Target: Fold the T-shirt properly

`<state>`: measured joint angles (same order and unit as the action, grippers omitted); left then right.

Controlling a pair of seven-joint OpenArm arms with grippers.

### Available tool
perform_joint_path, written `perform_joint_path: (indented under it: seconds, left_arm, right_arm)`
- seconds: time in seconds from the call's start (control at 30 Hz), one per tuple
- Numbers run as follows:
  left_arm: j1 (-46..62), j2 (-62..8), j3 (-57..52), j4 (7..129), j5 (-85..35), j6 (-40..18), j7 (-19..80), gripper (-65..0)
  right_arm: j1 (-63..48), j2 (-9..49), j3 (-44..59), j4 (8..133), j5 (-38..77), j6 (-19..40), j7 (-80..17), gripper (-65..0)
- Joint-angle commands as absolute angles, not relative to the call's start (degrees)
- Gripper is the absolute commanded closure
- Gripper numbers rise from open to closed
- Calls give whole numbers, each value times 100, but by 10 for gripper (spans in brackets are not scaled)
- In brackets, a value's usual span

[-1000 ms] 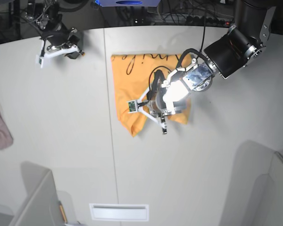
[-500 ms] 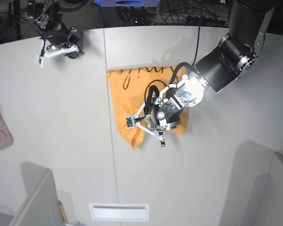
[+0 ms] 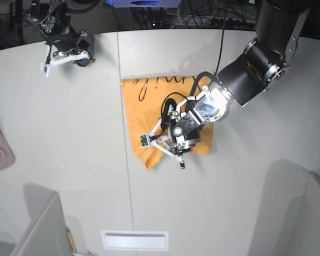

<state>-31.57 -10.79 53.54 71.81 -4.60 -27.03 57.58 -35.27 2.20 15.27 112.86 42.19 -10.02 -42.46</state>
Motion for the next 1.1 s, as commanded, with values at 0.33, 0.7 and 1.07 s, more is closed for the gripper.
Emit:
perform_joint_path:
  seconds: [0.33,0.7,1.07]
  left_arm:
    - [-3908,-1051,5341,7723,-620,-2765,5754,-540]
    - [-3521,-1692,4312,9305,-620,-2774,5754,-525]
    - [-338,-2580,1121,11354,-611,-2765,4892,0]
  right_arm:
    - [-3363,251,1534,11371,4259,-963,-4171,0]
    - [-3204,602,1244,11415,4251,-954,-4057,0]
    - [-3521,1244,-303,11451,2396,-954,-2325,0]
